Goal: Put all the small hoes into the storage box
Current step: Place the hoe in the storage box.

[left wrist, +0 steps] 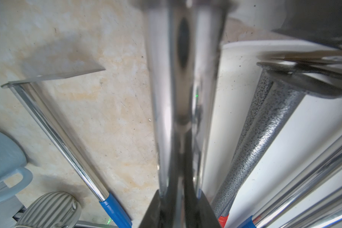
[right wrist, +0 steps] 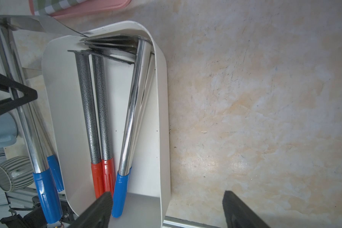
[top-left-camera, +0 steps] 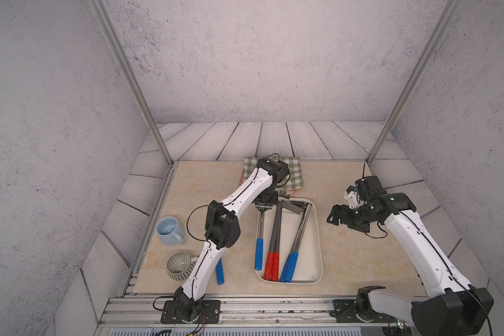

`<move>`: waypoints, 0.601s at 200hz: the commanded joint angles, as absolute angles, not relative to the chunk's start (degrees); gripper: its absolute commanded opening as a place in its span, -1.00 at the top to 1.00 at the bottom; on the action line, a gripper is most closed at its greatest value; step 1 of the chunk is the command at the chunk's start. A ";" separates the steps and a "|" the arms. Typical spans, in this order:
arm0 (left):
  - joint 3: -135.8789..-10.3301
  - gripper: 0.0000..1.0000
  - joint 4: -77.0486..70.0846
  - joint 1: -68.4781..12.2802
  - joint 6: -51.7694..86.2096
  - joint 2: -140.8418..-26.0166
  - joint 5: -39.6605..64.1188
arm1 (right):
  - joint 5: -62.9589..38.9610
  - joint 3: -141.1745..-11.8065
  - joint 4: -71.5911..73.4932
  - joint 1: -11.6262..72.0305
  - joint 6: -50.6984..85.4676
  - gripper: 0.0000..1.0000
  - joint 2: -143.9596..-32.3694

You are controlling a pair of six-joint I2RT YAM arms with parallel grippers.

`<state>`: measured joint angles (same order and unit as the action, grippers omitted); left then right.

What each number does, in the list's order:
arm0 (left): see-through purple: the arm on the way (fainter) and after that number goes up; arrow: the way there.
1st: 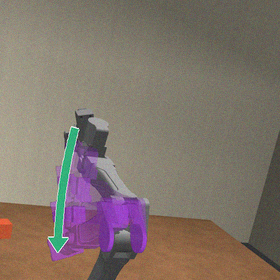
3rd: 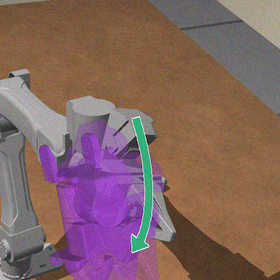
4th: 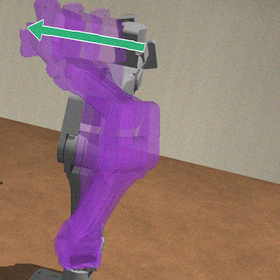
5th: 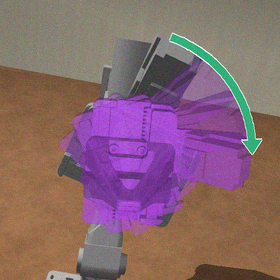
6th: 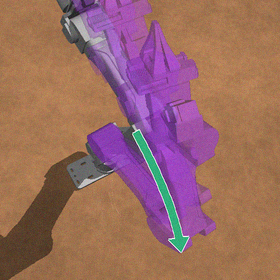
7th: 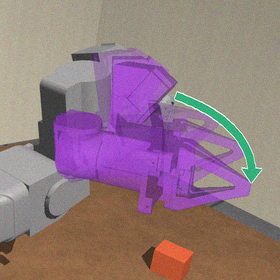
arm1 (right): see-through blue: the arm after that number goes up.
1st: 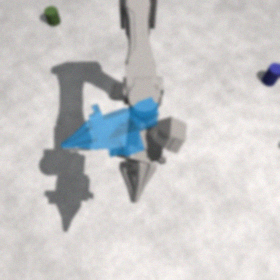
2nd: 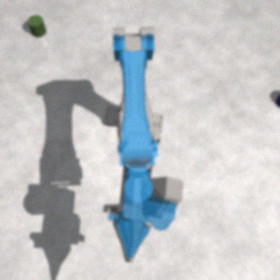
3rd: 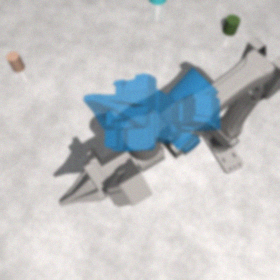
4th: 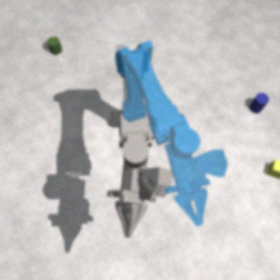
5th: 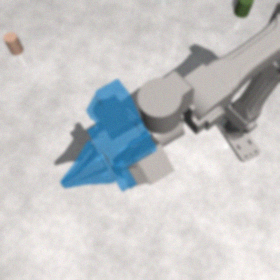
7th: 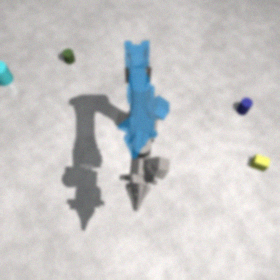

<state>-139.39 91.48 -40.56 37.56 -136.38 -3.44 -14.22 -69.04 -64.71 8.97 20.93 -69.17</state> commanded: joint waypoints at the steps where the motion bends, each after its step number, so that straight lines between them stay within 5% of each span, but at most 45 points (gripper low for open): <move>1: -137.69 1.00 100.57 -40.31 38.13 -136.81 -4.26 | -13.80 -68.42 -65.13 8.69 20.06 -0.78 -68.85; 120: -140.87 1.00 99.80 -41.45 40.20 -140.35 -2.94 | -14.50 -67.64 -64.43 8.22 20.02 -0.78 -69.27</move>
